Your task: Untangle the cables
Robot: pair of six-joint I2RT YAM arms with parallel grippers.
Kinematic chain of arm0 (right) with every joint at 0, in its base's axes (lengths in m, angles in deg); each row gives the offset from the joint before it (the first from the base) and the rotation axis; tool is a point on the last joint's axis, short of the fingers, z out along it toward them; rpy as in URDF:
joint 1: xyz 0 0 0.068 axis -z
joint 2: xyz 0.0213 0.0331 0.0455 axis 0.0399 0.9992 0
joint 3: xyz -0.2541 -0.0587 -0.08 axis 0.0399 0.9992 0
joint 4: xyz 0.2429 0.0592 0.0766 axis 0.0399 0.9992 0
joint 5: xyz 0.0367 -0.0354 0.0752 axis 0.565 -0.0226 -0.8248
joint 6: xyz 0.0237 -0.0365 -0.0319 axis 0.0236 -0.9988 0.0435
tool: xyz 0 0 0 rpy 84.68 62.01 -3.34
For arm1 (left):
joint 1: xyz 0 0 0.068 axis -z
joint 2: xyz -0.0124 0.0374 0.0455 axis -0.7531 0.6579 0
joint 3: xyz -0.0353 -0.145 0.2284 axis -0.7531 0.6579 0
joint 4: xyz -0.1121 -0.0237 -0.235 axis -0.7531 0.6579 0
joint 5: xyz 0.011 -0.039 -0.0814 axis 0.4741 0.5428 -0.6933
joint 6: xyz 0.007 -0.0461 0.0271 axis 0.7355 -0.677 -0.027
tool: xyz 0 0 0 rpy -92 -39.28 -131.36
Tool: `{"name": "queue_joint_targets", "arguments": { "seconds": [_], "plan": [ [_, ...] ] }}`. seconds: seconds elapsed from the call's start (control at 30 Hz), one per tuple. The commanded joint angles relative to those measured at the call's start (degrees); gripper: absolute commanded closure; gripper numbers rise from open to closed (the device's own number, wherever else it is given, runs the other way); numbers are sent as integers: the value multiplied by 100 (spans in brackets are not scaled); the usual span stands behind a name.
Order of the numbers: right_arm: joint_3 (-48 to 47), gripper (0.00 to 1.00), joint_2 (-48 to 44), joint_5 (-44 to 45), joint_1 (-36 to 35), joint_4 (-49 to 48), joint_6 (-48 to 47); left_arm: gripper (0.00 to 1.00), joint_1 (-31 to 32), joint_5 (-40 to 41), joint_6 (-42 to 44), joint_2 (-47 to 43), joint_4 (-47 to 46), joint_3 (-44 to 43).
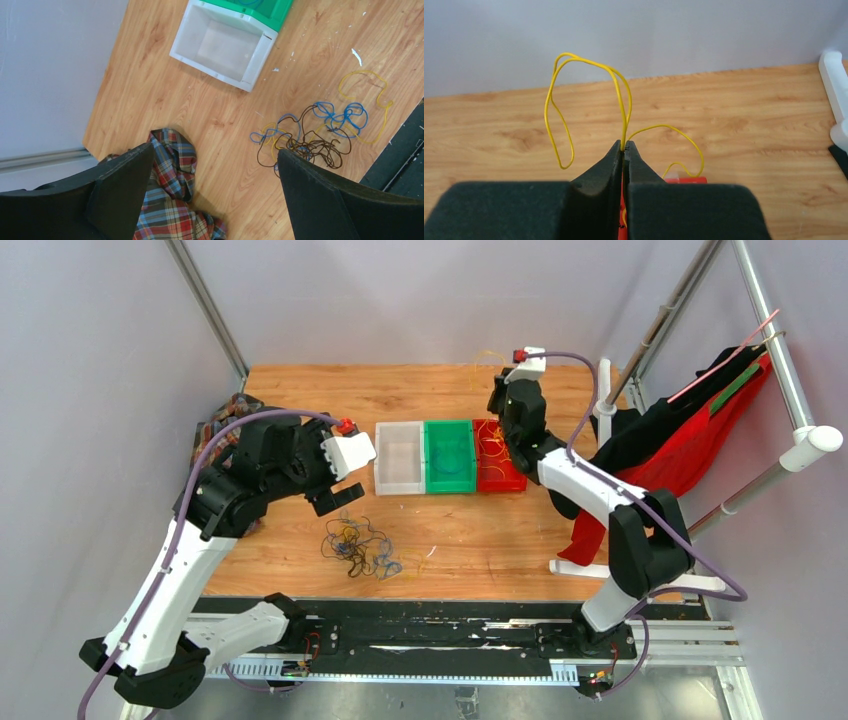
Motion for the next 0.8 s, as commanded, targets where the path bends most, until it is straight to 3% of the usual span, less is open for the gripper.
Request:
{"name": "queue_joint_targets", "arguments": {
  "seconds": [0.0,0.23,0.47,0.77],
  "plan": [
    [646,100,92,253,-49,-293,18,2,-24,-74,12,-101,-59,-127],
    [1493,99,-189,644,-49,-378,38,2,-24,-116,-10,-83,-66,-199],
    [1823,99,-363,823,-101,196,66,2,-24,-179,-65,-50,-66,-251],
    [1396,99,101,784,-224,1347,205,2,-24,-185,-40,-50,-66,-233]
  ]
}}
